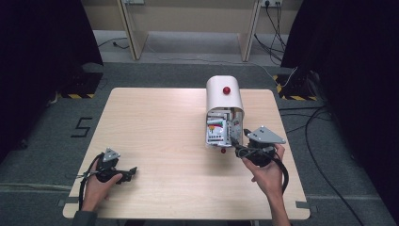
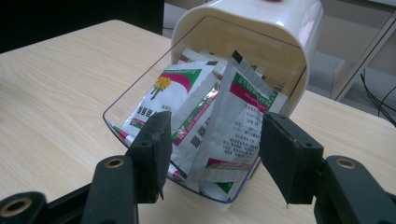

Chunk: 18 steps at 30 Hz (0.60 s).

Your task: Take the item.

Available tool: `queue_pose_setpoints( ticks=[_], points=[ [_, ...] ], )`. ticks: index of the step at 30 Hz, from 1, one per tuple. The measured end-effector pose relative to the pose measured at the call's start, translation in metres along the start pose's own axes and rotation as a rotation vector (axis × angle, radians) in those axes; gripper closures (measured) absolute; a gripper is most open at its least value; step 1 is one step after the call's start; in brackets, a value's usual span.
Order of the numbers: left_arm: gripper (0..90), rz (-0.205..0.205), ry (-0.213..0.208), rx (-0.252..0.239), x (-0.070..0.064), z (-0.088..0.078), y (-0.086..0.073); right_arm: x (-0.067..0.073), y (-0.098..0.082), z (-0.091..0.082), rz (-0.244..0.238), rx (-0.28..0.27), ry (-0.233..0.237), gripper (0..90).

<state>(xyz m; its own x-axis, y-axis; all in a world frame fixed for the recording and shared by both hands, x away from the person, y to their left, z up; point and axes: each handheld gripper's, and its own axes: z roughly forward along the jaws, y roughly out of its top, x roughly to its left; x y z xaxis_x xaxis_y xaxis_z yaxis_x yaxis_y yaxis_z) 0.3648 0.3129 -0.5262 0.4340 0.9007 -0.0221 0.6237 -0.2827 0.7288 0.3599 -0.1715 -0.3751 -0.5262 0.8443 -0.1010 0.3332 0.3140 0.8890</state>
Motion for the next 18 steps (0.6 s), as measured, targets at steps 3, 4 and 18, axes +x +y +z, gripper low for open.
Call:
queue_pose_setpoints(
  ticks=[3,4,18],
  points=[
    [0.0,0.0,0.0,0.0,0.0,0.0,0.0,0.0,0.001,0.006,-0.005,0.006,-0.009,46.0],
    [0.0,0.0,0.0,0.0,0.0,0.0,0.0,0.0,0.001,0.007,-0.007,0.01,-0.012,46.4],
    [0.0,0.0,0.0,0.0,0.0,0.0,0.0,-0.005,0.002,0.028,-0.031,0.049,-0.051,58.0]
  ],
)
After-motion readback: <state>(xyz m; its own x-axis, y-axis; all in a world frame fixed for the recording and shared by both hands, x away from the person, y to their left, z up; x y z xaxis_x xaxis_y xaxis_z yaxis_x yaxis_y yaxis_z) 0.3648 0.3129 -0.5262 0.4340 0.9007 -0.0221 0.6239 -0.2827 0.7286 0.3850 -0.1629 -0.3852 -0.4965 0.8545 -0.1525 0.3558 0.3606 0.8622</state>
